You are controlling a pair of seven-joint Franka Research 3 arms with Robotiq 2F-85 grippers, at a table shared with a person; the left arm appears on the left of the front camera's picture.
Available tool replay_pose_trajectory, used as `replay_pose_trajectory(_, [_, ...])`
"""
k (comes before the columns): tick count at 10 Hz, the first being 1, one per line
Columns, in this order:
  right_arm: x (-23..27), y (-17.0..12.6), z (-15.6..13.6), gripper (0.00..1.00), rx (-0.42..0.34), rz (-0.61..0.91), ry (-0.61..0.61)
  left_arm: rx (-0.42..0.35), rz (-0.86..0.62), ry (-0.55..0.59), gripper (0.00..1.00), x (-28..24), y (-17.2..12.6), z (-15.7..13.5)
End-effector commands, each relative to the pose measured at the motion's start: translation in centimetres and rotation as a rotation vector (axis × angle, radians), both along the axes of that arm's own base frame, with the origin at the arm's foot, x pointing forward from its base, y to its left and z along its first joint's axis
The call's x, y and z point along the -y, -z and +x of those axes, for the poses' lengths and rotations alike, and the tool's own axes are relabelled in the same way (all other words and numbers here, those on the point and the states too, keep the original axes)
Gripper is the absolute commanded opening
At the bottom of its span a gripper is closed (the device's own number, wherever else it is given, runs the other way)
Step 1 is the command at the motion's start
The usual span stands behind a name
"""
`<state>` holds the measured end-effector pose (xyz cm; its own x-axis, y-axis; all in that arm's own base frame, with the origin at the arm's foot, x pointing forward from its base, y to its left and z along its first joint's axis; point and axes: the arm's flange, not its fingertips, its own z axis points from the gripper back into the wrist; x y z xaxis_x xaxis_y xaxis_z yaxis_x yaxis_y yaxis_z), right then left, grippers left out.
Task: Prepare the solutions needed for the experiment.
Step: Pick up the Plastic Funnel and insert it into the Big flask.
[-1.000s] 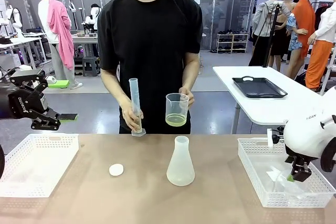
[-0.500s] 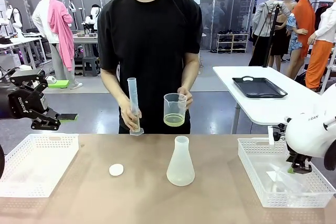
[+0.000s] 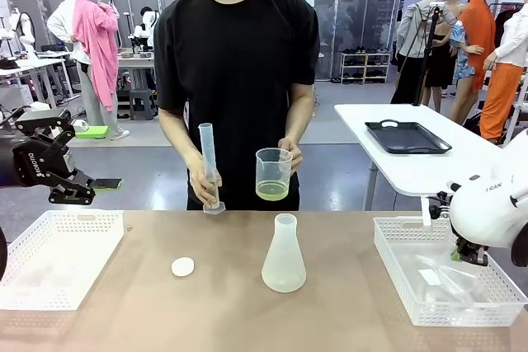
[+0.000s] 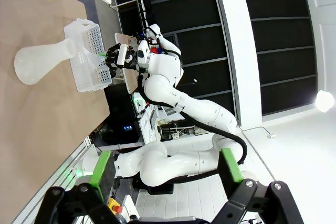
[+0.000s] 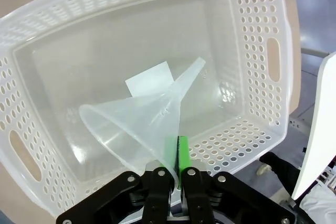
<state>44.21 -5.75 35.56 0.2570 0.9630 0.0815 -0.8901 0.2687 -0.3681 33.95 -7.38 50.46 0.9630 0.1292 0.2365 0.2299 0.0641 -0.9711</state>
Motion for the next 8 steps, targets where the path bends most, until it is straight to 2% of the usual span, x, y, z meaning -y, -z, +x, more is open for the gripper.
replay_pose_trajectory(1, [-1.1,0.5,-3.3,0.0,0.009,-0.043,0.034,0.0,-0.023,-0.001,1.0,0.3,-0.3,0.0])
replay_pose_trajectory(4, [-1.4,-1.9,-2.5,0.0,0.022,-0.04,0.035,0.0,-0.023,-0.001,1.0,0.3,-0.3,0.0])
replay_pose_trajectory(6, [-1.8,-5.1,-1.7,0.0,0.021,-0.016,0.028,0.0,-0.023,-0.001,1.0,0.3,-0.3,0.0])
replay_pose_trajectory(8, [-2.8,-8.7,-0.8,0.0,-0.024,-0.01,0.04,0.0,-0.023,-0.001,1.0,0.3,-0.3,0.0])
